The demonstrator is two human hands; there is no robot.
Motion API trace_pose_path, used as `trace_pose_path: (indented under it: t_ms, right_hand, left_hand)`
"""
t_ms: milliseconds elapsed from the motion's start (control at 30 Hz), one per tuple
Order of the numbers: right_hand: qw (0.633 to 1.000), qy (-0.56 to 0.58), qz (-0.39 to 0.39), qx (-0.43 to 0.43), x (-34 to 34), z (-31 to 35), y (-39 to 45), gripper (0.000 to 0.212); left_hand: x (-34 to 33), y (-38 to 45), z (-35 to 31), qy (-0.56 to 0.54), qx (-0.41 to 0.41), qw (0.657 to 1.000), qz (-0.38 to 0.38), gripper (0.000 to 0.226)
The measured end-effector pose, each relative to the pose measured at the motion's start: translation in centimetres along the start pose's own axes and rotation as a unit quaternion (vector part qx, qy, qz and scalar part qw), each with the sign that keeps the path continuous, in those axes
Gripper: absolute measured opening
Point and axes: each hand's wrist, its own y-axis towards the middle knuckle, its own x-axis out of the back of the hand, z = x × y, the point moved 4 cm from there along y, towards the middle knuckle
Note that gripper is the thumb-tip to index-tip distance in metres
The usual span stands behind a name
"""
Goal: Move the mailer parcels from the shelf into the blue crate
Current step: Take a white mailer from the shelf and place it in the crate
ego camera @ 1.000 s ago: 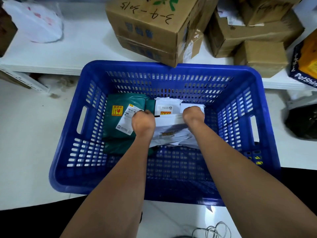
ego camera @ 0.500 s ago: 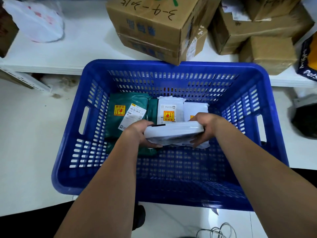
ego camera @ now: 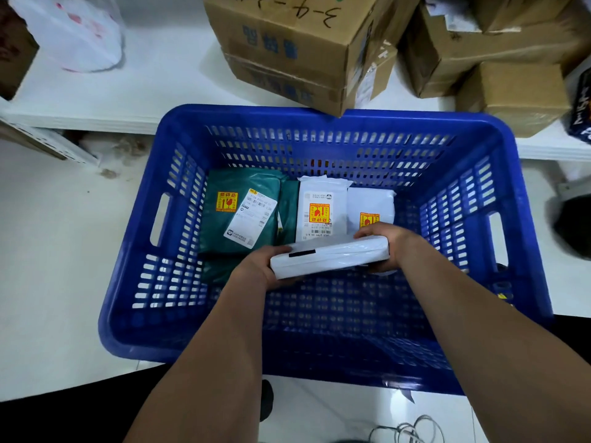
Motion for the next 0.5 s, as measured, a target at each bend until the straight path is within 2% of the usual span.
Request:
trace_pose_path:
  t_ms: [100,200,300,367,433,500]
  right_hand:
    - [1.000,-0.020,-0.008,0.022,0.7,-0.2,0.0,0.020]
    - [0.998,-0.035,0.006,0.058,1.1,0.2,-0.5,0.047]
    - [0.993,0.060,0.059,0.088,-0.2,1.6,-2.4,0.026]
    - [0.989,0.082,0.070,0.104,-1.7,2.8,-3.0,0.028]
    - [0.986,0.090,0.068,0.123,-3.9,4.1,-2.7,0.038]
    - [0.985,0.086,0.060,0.141,-6.9,5.0,-2.3,0.042]
  left_hand:
    - [0.3,-0.6,-0.2,0.060,-0.009,0.998,-0.004,0.037]
    - [0.4,-2.5,-1.4,0.089,-0.020,0.995,0.039,0.033]
    - [0.7,-4.7,-3.8,0.119,-0.085,0.988,0.045,0.021]
    - [1.6,-5.8,-5.5,0.124,-0.130,0.983,0.044,0.022]
    - [3.3,-5.9,-6.6,0.127,-0.149,0.980,0.033,0.027]
    - [5.1,-5.7,-7.5,0.159,-0.181,0.970,-0.036,0.023]
